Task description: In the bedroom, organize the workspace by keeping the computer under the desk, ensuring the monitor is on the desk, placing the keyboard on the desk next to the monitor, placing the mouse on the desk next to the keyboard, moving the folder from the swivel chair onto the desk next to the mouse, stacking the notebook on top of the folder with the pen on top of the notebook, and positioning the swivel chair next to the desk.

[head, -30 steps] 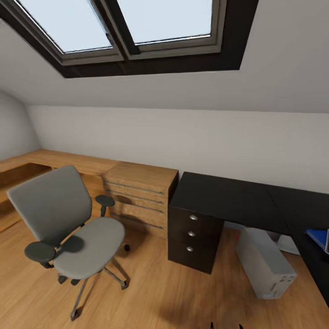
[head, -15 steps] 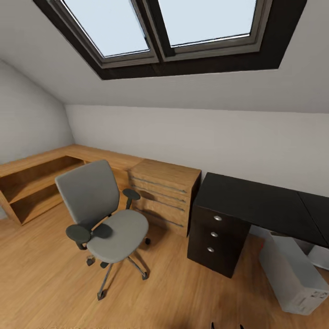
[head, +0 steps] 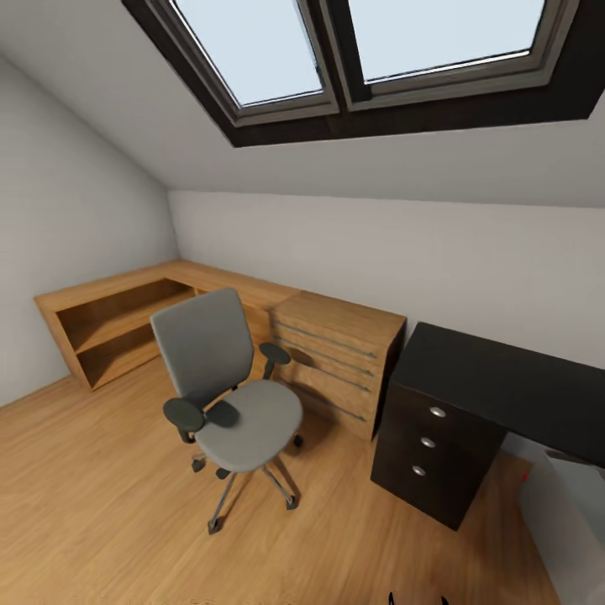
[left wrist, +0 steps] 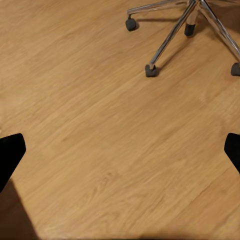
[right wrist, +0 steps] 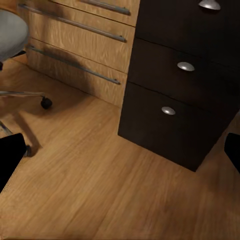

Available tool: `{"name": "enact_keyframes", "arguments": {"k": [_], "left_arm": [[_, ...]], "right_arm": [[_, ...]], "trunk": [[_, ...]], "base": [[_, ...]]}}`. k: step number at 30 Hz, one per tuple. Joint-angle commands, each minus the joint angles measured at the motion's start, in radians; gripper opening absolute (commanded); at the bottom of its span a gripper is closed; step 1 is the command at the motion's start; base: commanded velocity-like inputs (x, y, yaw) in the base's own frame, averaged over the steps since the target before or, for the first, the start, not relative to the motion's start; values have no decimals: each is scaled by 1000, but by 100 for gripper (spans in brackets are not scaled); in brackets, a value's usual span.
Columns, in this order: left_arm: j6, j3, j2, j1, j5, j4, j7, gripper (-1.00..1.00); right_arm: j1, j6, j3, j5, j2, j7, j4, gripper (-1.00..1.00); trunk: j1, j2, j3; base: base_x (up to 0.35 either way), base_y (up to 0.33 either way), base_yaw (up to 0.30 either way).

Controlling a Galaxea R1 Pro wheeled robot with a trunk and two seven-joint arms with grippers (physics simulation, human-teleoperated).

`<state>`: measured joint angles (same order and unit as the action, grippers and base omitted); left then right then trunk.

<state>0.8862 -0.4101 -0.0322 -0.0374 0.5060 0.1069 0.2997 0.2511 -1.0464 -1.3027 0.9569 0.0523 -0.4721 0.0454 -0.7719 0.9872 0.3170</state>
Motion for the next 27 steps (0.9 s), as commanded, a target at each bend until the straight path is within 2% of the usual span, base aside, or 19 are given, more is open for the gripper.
{"name": "enact_keyframes", "arguments": {"k": [1,27], "left_arm": [[2,-9,0,-1,5,0,6,100],[2,-9,0,-1,5,0,6,100]], "right_arm": [[0,-1,-9,1,0,-10,1,100],[0,-1,-13,-1,1,-10,1,100]], "trunk": [[0,1,2],[0,1,30]], "base": [[0,0,244],[0,0,216]]}}
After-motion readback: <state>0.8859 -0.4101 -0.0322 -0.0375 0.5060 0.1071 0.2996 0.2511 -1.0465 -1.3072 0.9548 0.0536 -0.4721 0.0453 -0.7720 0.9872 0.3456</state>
